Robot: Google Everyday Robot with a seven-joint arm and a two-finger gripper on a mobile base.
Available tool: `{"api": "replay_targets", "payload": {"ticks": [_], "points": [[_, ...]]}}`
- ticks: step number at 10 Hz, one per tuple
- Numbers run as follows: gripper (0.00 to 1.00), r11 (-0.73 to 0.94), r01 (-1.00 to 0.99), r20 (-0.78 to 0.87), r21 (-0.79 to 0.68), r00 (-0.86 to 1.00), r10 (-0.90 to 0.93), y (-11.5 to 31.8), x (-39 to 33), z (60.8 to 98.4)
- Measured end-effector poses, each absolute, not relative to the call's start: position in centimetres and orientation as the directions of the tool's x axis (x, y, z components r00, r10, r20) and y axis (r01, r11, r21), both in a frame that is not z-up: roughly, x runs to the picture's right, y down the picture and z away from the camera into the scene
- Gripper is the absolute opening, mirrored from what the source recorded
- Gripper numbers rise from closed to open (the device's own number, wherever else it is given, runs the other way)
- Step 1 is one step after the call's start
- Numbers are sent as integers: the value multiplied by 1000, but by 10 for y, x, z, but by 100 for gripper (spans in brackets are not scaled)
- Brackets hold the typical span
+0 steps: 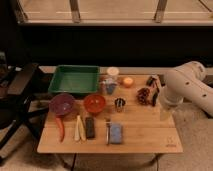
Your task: Place fork in purple bowl
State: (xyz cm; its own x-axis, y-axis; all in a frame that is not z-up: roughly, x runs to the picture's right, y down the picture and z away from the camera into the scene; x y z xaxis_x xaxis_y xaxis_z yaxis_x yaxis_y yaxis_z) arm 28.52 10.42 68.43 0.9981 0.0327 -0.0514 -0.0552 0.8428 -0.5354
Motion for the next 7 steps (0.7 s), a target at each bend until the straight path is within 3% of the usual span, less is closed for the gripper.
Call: {"api": "replay_targets", "payload": {"ticks": [5, 7], "points": [[65, 844, -48, -41, -534, 999, 31, 103, 285, 684], [65, 848, -9, 45, -531, 998, 38, 105, 270, 688]]}}
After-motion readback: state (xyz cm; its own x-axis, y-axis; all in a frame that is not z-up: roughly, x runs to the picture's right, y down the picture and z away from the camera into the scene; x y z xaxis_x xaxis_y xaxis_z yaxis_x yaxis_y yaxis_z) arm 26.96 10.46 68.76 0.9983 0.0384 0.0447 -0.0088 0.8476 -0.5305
